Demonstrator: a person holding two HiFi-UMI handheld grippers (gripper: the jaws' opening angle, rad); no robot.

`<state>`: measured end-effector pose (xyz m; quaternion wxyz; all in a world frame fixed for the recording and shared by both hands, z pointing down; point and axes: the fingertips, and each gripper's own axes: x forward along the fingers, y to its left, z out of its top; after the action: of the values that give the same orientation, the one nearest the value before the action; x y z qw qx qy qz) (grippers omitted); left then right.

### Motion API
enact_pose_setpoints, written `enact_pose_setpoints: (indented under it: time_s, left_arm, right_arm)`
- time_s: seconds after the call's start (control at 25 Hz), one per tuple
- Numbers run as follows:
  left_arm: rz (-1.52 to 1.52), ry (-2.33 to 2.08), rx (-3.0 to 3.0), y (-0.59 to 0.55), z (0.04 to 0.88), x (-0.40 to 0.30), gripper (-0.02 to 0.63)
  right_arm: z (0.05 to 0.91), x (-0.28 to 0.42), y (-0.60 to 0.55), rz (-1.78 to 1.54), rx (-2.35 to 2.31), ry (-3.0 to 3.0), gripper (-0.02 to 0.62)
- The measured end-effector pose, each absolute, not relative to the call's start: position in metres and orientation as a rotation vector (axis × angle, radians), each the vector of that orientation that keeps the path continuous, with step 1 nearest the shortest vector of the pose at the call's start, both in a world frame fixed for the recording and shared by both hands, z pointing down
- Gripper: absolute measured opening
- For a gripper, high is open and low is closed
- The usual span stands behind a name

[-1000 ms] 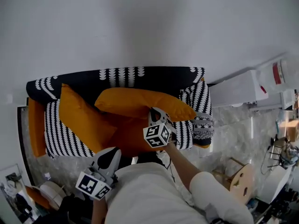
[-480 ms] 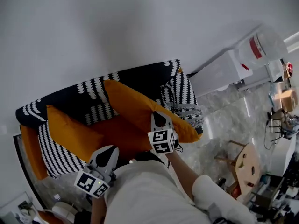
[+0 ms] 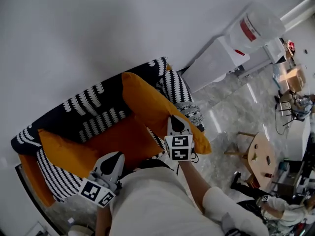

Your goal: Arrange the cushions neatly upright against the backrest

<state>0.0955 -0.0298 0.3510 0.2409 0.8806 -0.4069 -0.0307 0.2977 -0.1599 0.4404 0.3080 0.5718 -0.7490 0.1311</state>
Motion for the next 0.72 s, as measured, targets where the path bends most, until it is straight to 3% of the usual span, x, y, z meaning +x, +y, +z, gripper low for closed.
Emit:
enact_pose_setpoints:
  time_s: [0.72]
  left_arm:
    - [0.083, -1.13, 2.364, -0.05, 0.367, 0.14, 0.012]
  right_arm:
    - [0.591, 0.393, -0.173, 0.801, 1.588, -1.789, 0.017]
